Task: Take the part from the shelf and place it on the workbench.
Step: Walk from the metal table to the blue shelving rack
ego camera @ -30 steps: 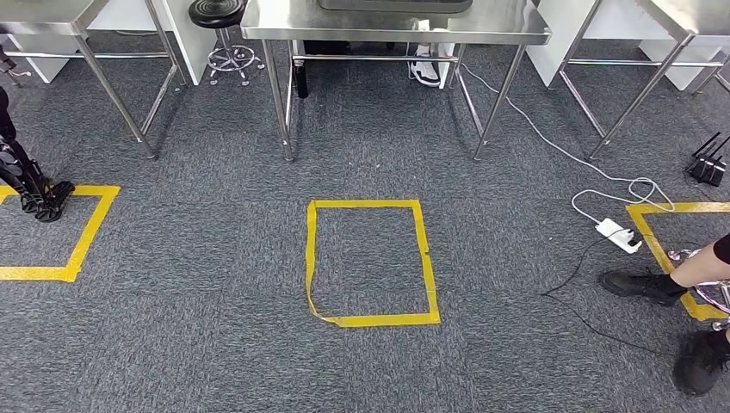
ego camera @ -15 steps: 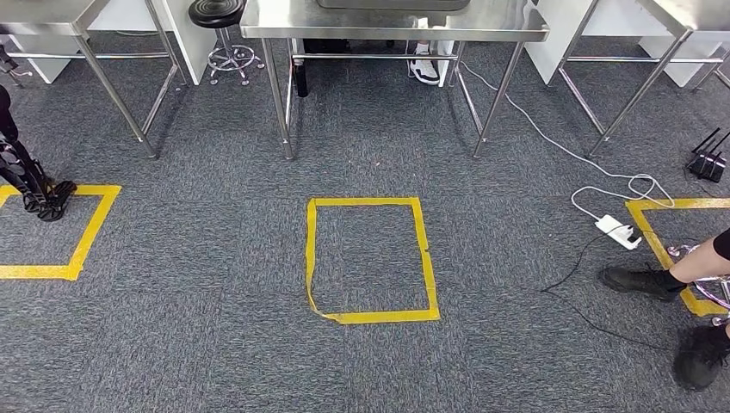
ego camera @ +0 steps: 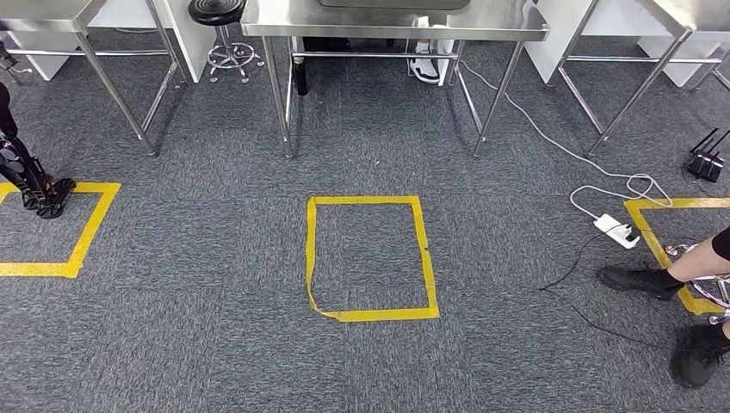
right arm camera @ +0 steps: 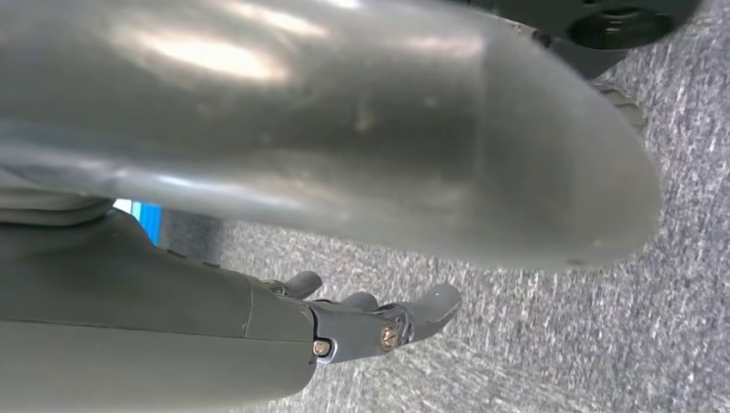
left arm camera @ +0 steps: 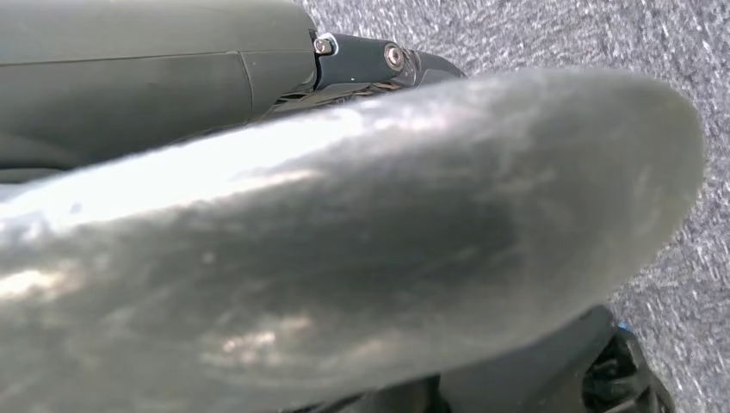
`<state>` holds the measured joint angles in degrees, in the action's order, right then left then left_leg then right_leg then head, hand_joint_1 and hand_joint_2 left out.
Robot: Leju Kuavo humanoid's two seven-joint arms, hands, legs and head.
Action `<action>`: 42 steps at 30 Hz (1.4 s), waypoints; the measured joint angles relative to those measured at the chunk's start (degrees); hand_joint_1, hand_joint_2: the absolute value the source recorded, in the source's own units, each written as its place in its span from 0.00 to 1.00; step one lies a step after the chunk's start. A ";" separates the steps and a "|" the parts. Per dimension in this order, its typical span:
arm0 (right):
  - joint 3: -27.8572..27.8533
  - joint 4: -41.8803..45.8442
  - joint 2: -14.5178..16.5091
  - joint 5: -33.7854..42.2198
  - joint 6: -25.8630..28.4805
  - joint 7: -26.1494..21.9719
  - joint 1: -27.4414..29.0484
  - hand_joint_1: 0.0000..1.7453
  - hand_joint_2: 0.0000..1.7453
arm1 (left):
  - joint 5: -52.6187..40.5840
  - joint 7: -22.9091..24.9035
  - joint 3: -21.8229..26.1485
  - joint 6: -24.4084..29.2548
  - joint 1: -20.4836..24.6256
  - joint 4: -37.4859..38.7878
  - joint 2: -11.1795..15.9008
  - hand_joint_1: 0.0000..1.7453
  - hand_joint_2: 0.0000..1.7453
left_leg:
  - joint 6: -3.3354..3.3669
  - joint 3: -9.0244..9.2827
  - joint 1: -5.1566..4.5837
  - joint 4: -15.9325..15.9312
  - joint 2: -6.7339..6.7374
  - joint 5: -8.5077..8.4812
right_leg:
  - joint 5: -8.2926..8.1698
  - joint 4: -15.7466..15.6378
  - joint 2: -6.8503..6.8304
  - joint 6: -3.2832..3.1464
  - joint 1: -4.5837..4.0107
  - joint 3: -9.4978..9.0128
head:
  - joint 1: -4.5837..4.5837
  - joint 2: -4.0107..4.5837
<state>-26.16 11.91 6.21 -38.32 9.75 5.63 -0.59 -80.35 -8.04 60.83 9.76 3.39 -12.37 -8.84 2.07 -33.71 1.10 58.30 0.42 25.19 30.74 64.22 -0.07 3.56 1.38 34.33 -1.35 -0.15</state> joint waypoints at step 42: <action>-0.13 -0.07 0.01 -0.92 -0.06 0.43 -0.02 0.00 0.00 | -0.36 0.20 -0.19 0.27 0.10 -0.03 -0.51 0.00 0.00 | -2.94 2.62 -0.25 -0.50 4.69 1.99 | -4.53 -7.36 -2.10 -1.08 -0.56 -2.46 | 0.34 0.00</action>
<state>-26.29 11.84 6.22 -39.23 9.69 6.05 -0.60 -80.70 -7.85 60.64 10.03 3.49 -12.40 -9.35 -0.86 -31.10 0.84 57.81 5.11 27.18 26.21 56.86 -2.17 2.48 0.82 31.87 -1.01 -0.15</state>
